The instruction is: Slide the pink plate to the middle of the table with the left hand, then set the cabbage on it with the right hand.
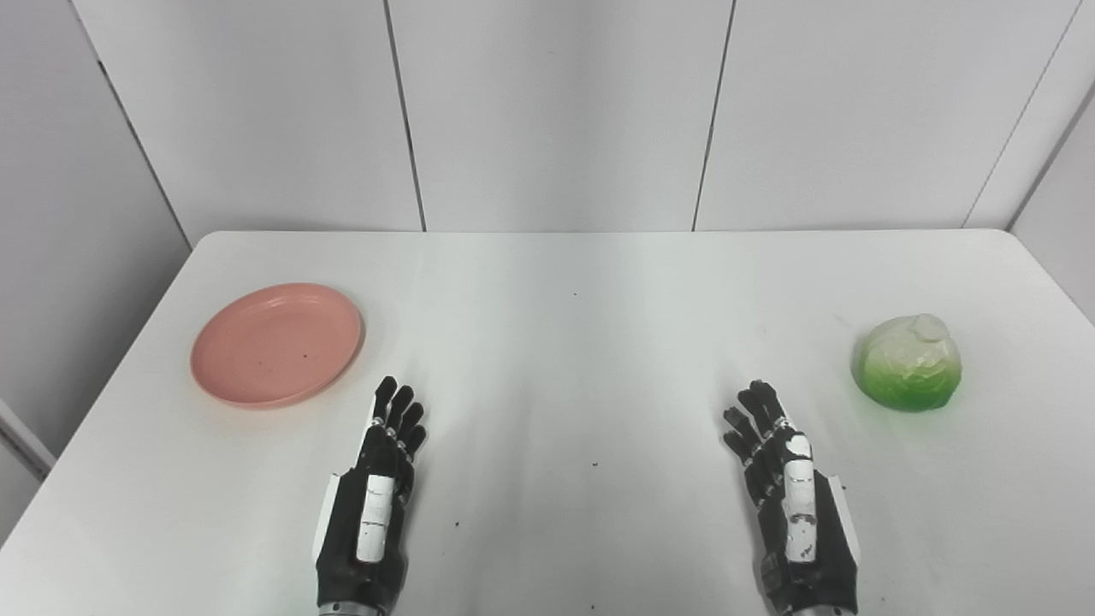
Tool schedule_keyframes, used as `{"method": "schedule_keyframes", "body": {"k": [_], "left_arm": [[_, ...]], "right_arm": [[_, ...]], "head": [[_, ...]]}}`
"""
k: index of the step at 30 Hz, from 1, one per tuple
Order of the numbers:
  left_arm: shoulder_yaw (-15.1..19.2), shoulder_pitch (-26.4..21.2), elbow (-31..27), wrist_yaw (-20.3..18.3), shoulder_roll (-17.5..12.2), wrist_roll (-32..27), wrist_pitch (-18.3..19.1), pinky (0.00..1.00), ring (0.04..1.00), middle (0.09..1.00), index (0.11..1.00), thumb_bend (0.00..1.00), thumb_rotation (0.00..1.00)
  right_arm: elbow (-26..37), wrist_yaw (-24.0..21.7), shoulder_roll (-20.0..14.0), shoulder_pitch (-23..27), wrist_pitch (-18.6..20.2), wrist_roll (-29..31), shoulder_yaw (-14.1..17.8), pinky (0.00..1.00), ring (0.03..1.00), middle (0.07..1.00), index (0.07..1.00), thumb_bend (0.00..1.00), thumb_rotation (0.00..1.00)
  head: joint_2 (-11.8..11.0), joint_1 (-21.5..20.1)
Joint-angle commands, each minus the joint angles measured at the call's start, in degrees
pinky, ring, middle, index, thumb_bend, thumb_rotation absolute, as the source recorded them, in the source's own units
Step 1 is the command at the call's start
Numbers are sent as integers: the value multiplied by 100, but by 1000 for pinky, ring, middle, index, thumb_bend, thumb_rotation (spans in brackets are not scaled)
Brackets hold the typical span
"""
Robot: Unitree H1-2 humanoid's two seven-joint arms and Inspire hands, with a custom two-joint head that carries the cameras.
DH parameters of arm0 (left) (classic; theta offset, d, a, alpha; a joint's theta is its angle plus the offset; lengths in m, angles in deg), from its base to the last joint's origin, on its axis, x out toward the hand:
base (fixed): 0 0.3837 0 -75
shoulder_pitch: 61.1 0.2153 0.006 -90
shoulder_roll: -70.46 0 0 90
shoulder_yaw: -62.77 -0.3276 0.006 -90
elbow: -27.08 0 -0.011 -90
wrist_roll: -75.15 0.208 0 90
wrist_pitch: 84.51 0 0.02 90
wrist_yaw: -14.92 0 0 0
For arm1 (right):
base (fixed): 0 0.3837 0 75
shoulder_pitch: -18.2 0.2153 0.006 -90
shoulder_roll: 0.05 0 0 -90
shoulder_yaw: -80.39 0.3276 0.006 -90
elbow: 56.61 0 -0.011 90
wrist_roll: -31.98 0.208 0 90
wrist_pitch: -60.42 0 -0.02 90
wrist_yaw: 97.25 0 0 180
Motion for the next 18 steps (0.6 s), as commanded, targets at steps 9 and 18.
{"method": "schedule_keyframes", "body": {"k": [9, 18], "left_arm": [[-55, 136, -154, -21, -286, 29, -38, 1000, 987, 995, 1000, 983, 860], [-58, 139, -139, -5, -280, 59, -44, 1000, 988, 995, 1000, 985, 860]], "right_arm": [[218, -20, 89, -468, -42, 0, -24, 925, 905, 930, 922, 743, 1000], [222, -19, 83, -466, -33, -10, -24, 925, 901, 929, 920, 746, 1000]], "head": [[13, -4], [13, -4]]}}
